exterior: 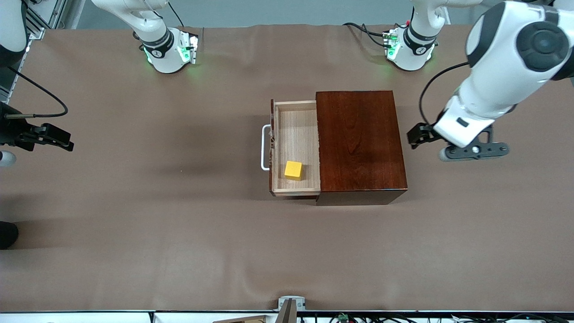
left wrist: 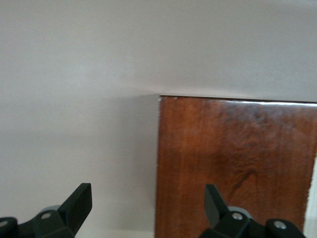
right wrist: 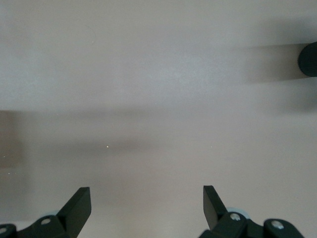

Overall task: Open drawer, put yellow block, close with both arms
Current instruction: 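Move the left gripper over the cabinet toward the drawer front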

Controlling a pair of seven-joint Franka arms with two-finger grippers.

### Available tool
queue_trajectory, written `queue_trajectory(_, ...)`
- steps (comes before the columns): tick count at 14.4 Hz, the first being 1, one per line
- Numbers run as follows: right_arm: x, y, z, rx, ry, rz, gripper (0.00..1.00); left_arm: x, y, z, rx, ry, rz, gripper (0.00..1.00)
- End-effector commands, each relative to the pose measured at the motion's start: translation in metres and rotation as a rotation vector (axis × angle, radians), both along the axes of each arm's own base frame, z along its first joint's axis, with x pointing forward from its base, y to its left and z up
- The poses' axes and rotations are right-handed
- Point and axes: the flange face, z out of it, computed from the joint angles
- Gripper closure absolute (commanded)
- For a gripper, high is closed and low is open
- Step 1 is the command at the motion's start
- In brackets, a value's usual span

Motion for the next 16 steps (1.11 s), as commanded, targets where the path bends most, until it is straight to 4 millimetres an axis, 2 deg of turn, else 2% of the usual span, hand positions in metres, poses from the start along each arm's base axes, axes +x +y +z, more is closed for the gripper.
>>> queue_trajectory(1,-0.006,0.0,0.008,-0.014,-0.003,-0.004,0.0,0.0,-0.025,0.004,-0.009,-0.005,0.031,0.0)
queue_trajectory(5,-0.006,0.0,0.008,-0.014,-0.003,-0.004,0.0,-0.012,-0.074,-0.011,0.009,0.008,0.054,0.0)
queue_trajectory(8,-0.006,0.001,0.008,-0.014,-0.003,-0.002,0.0,-0.014,-0.111,-0.019,0.025,-0.005,0.083,0.0)
queue_trajectory(13,-0.006,0.001,0.007,-0.014,-0.001,-0.002,0.0,-0.016,-0.127,-0.027,0.045,-0.008,0.094,0.0)
queue_trajectory(16,-0.006,0.001,0.007,-0.014,-0.001,-0.002,0.0,-0.017,-0.151,-0.03,0.033,-0.014,0.133,0.0)
